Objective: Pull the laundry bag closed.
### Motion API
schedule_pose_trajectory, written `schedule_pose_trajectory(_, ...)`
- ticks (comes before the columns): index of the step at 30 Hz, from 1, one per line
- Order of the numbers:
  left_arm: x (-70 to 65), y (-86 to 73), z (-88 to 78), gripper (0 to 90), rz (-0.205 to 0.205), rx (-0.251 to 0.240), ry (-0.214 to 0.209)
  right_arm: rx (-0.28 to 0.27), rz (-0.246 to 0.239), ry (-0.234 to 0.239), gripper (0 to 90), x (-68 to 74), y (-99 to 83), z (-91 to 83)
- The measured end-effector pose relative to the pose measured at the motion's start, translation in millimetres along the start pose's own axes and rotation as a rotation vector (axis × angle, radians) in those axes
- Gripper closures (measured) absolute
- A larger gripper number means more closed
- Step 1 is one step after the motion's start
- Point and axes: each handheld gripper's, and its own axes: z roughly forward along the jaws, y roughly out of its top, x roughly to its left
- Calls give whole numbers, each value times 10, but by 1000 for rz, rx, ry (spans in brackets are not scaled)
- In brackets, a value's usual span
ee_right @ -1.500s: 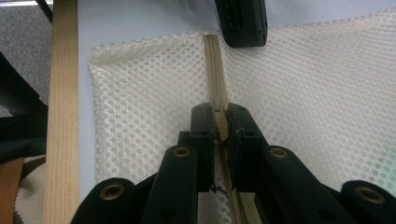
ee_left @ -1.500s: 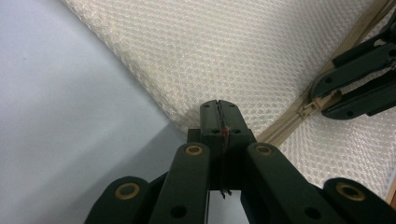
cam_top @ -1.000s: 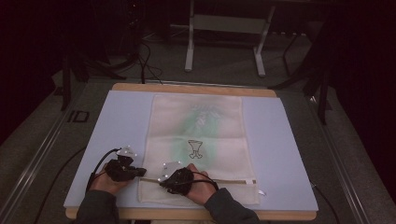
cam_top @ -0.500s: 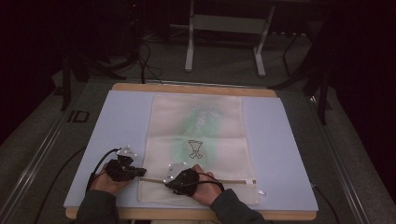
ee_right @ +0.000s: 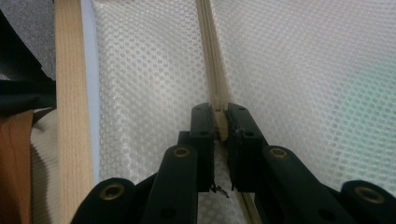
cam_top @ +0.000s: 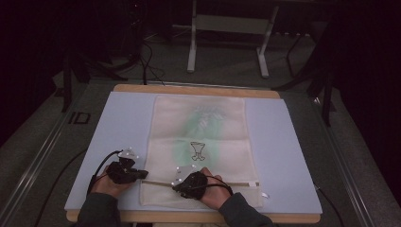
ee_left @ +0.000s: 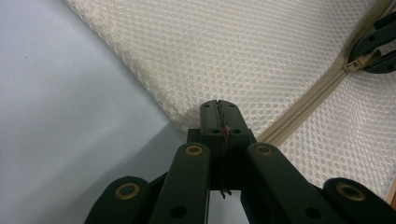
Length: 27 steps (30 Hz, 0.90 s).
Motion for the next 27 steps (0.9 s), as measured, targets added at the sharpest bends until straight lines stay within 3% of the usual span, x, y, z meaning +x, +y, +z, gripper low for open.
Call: schedule_pose_trajectory(27, -7, 0, 3, 899, -5, -3, 1, 16, 21, -15, 823, -25, -214, -163)
